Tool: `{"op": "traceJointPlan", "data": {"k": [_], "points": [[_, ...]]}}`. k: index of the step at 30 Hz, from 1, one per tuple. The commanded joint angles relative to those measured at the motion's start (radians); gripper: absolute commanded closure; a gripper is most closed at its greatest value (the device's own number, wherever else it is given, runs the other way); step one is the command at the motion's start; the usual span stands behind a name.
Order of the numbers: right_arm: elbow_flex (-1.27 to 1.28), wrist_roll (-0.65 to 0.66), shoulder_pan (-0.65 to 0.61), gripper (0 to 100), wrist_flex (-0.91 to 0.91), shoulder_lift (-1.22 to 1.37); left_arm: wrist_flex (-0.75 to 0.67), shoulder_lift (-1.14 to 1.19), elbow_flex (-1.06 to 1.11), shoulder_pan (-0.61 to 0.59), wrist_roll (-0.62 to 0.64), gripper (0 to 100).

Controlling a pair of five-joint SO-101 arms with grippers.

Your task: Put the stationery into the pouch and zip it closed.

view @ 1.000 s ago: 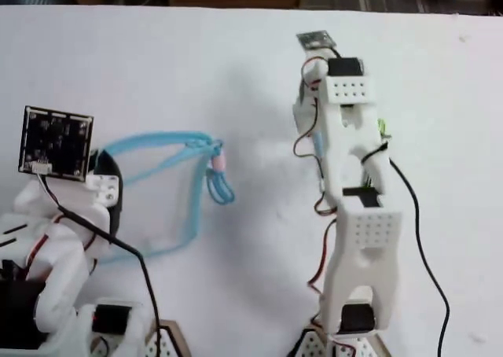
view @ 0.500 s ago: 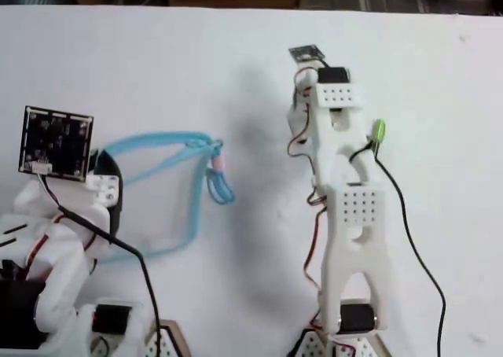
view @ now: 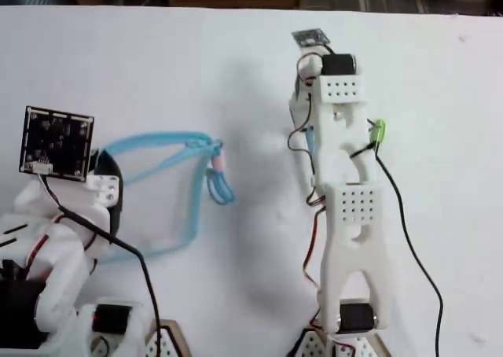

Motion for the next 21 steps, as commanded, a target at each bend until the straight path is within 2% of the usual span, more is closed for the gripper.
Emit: {"op": "traceJointPlan", "data": {"k": [1, 15, 21], "points": [[0.032, -0.012, -0.018, 98.2, 0.027, -0.200, 0.034, 0.004, 0.041, -0.002, -0.006, 97], [1.088, -0.028, -0.125, 98.2, 0.024, -1.127, 0.032, 0.004, 0.041, -0.002, -0.006, 97], [1.507, -0.028, -0.223, 98.1, 0.018, -1.415, 0.031, 0.004, 0.041, -0.001, -0.006, 97]]}}
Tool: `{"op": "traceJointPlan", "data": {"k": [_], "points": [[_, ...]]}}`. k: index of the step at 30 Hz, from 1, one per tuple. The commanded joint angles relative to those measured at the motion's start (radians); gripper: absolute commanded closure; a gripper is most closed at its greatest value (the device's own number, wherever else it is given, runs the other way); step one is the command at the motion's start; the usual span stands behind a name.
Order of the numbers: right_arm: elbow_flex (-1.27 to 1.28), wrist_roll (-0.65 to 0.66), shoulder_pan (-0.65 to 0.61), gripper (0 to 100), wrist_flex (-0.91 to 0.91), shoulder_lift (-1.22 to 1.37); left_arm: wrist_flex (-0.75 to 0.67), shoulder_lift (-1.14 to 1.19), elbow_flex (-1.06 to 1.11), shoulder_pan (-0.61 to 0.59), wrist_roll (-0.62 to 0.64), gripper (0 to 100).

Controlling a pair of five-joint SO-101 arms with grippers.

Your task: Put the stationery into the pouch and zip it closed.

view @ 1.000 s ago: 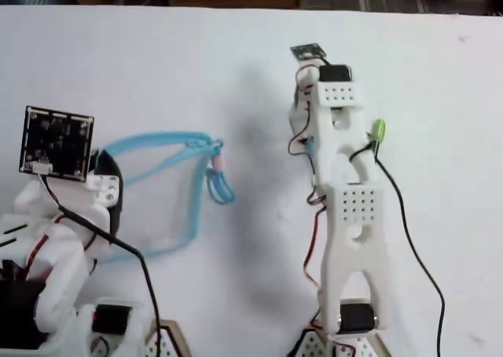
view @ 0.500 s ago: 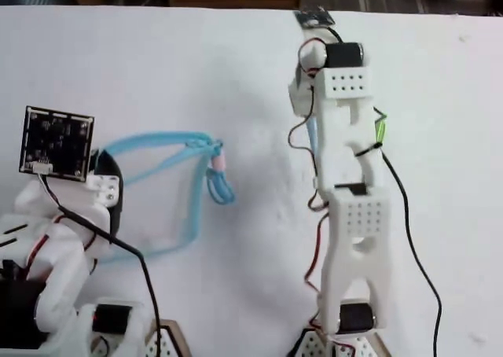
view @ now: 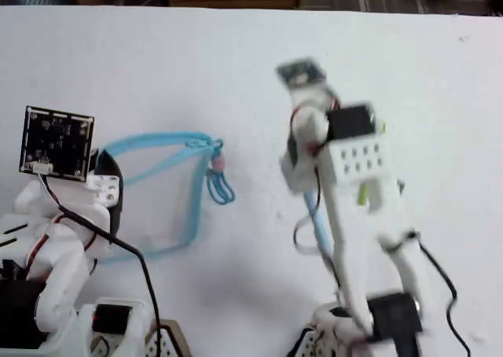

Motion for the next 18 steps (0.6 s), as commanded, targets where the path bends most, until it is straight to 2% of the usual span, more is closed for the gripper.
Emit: {"op": "traceJointPlan", "data": {"k": [1, 6, 12, 18], "points": [[0.216, -0.002, -0.074, 98.1, -0.002, -0.170, 0.029, 0.004, 0.041, 0.001, -0.006, 97], [0.410, -0.011, -0.153, 98.1, -0.249, -0.242, 0.028, 0.004, 0.041, 0.001, -0.005, 97], [0.519, -0.012, -0.157, 98.1, -0.639, -0.335, 0.032, 0.004, 0.041, -0.002, -0.005, 98], [0.534, -0.086, -0.151, 98.1, -0.852, -0.455, 0.032, 0.004, 0.041, -0.002, -0.005, 98]]}}
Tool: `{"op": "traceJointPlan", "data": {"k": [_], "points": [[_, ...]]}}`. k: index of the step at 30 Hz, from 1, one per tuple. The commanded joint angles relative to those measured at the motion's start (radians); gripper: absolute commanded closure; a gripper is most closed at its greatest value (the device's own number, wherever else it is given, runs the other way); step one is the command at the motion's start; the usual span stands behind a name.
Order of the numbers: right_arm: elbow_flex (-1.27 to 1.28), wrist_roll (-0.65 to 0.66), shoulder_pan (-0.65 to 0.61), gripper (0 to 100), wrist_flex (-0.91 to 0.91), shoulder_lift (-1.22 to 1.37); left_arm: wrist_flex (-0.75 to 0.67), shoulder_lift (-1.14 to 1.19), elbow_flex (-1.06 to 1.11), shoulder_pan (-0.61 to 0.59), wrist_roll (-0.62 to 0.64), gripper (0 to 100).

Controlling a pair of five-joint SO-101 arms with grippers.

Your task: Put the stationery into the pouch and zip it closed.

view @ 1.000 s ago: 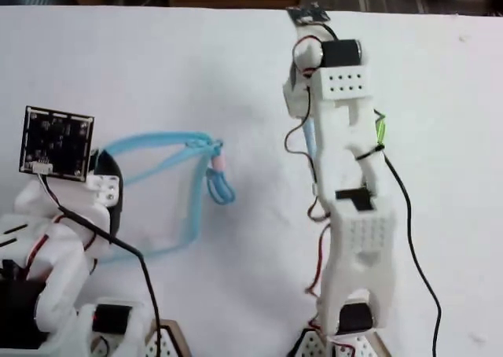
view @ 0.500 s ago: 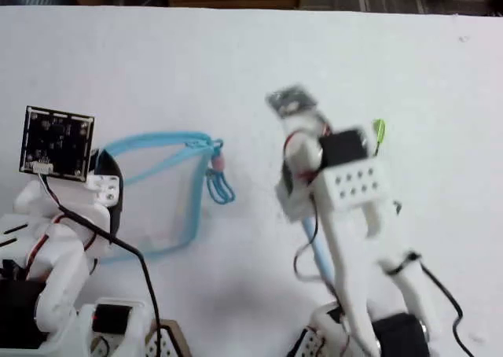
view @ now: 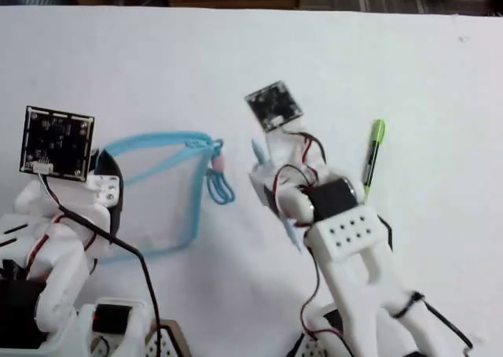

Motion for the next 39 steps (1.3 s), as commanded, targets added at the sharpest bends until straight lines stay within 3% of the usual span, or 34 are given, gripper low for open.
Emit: {"op": "traceJointPlan", "data": {"k": [1, 6, 14, 21, 27, 32, 39], "points": [[-0.009, -0.061, 0.004, 98.1, -0.128, -0.091, 0.032, 0.004, 0.041, -0.002, -0.005, 98], [-0.009, -0.199, 0.002, 98.1, -0.374, -0.223, 0.032, 0.004, 0.041, -0.002, -0.005, 98], [-0.011, -0.227, -0.005, 98.1, -0.777, -0.418, 0.032, 0.004, 0.041, -0.002, -0.005, 98], [-0.009, -0.311, -0.153, 98.1, -0.849, -0.444, 0.032, 0.004, 0.041, -0.002, -0.005, 98], [0.029, -0.404, -0.173, 98.1, -0.901, -0.352, 0.034, 0.004, 0.041, -0.002, -0.005, 98], [0.021, -0.407, -0.176, 98.1, -0.993, -0.266, 0.032, 0.004, 0.041, -0.002, -0.005, 98], [0.006, -0.407, -0.318, 98.1, -0.998, -0.217, 0.032, 0.004, 0.041, -0.002, -0.005, 98]]}}
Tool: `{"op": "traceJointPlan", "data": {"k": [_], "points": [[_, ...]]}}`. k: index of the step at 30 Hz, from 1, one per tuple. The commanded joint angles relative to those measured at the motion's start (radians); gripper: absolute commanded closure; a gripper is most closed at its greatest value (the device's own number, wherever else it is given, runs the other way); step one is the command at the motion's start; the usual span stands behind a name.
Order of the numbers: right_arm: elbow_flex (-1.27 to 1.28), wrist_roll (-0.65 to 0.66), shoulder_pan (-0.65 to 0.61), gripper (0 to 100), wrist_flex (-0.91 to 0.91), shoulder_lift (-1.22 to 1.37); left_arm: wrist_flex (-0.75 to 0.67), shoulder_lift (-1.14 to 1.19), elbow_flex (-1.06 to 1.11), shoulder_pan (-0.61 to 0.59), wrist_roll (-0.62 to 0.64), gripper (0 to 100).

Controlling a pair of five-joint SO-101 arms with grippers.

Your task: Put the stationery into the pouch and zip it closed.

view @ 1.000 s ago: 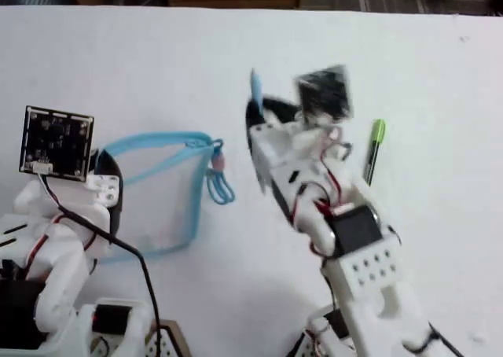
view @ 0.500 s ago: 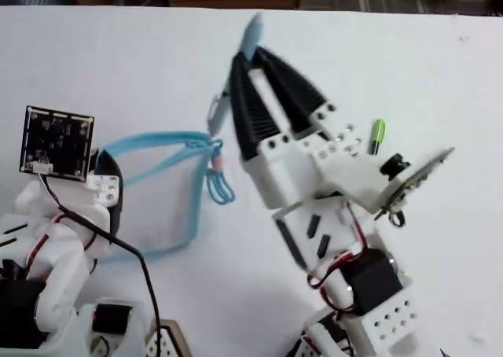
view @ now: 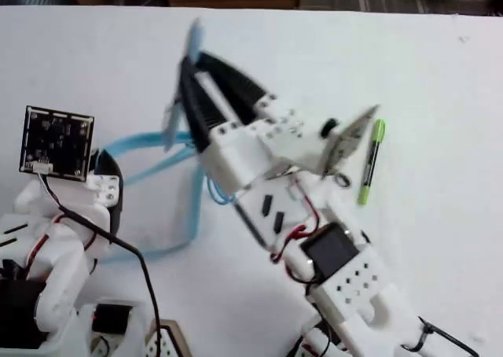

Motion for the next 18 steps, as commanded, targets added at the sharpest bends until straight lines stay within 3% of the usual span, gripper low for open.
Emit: {"op": "traceJointPlan", "data": {"k": [1, 18], "points": [[-0.034, -0.005, -0.045, 98.1, -0.008, 0.013, 0.032, 0.004, 0.041, -0.002, -0.005, 98], [0.114, 0.063, -0.120, 95.2, 0.225, 0.038, 0.032, 0.004, 0.041, -0.002, -0.005, 98]]}}
